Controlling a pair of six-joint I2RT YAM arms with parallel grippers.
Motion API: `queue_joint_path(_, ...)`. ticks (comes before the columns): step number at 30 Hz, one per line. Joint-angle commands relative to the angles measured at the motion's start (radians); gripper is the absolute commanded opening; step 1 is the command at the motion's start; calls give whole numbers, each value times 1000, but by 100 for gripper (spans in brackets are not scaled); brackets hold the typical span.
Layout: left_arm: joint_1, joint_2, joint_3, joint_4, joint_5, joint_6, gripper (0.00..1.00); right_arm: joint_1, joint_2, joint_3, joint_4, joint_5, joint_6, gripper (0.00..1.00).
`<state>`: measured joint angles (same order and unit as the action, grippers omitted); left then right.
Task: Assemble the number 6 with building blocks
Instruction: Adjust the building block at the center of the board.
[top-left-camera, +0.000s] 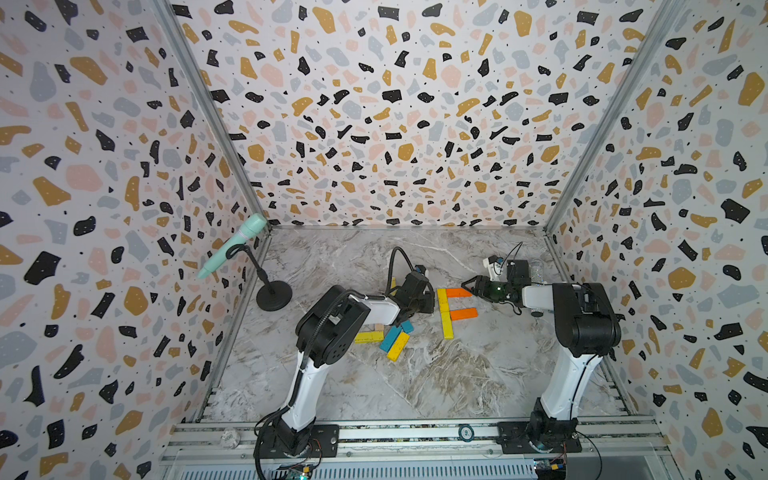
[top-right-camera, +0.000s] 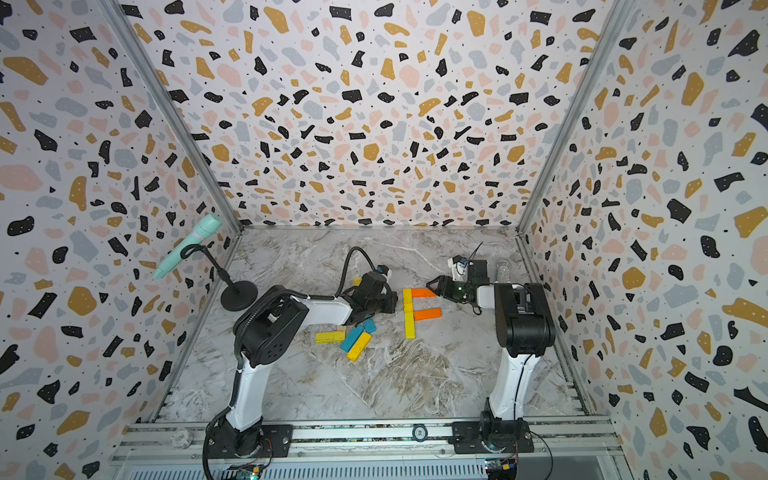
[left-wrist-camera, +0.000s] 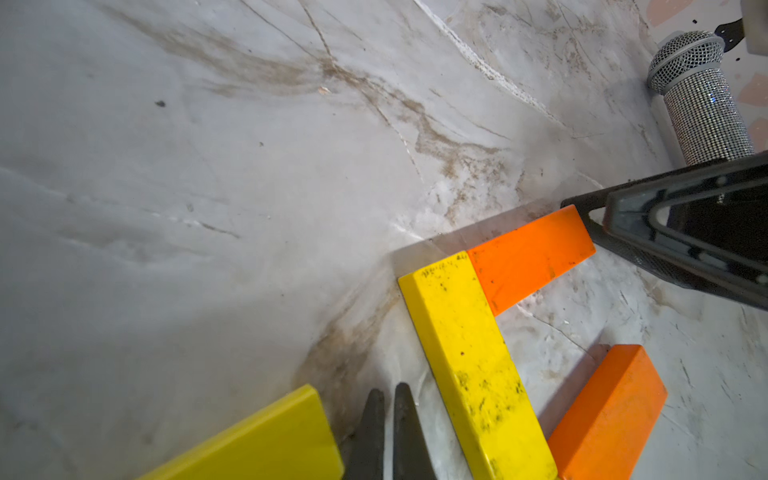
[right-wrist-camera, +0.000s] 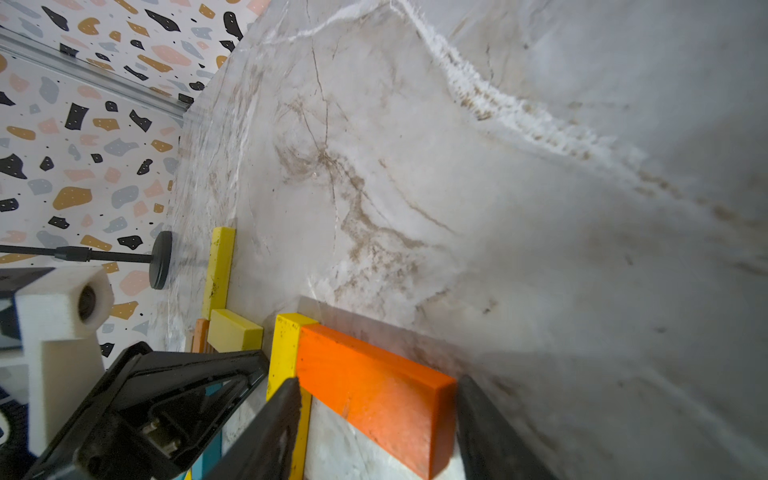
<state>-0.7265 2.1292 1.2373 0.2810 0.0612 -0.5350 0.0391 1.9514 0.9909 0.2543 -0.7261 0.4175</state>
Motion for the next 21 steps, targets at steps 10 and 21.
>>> queue_joint_path(10,1,34,35,16,28,21,0,-20,-90,26,-80,38,-35,61)
queue_joint_path(21,1,21,11,-23,39,20,0,-32,-254,-79,-114,60,-62,61)
